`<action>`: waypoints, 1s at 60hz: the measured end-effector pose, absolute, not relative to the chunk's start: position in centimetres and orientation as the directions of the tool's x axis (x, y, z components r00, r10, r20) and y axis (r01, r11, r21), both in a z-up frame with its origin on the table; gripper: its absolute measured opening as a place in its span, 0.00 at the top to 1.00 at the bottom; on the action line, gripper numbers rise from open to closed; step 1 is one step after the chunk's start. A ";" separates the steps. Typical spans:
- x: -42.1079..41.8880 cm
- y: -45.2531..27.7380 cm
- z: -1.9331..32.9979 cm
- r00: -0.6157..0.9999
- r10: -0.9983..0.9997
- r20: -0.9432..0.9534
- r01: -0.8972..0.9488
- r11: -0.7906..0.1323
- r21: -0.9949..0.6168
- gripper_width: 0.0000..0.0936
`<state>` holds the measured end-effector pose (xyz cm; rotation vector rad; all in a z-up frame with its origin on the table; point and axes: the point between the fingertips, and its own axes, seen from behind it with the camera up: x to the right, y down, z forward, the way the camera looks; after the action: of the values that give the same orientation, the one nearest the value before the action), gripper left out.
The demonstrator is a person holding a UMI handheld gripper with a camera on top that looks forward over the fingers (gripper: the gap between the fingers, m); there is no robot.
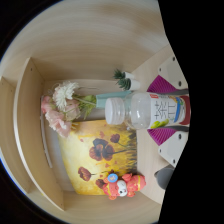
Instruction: Pour water
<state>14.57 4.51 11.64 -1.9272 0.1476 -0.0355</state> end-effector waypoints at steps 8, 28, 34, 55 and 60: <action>13.8 4.5 7.8 0.996 -0.078 -0.035 -0.062 -0.380 -0.923 0.55; 13.5 4.0 6.8 0.998 -0.062 -0.014 -0.032 -0.307 -0.951 0.47; 13.6 3.8 6.7 0.997 -0.069 -0.022 -0.043 -0.322 -0.946 0.42; 13.4 -1.2 1.6 0.997 -0.060 0.057 0.017 -0.523 -0.852 0.12; 12.7 -4.1 1.4 0.995 -0.065 0.079 0.031 -0.544 -0.838 0.13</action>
<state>12.72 -4.09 1.39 -2.1431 0.0235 -0.1230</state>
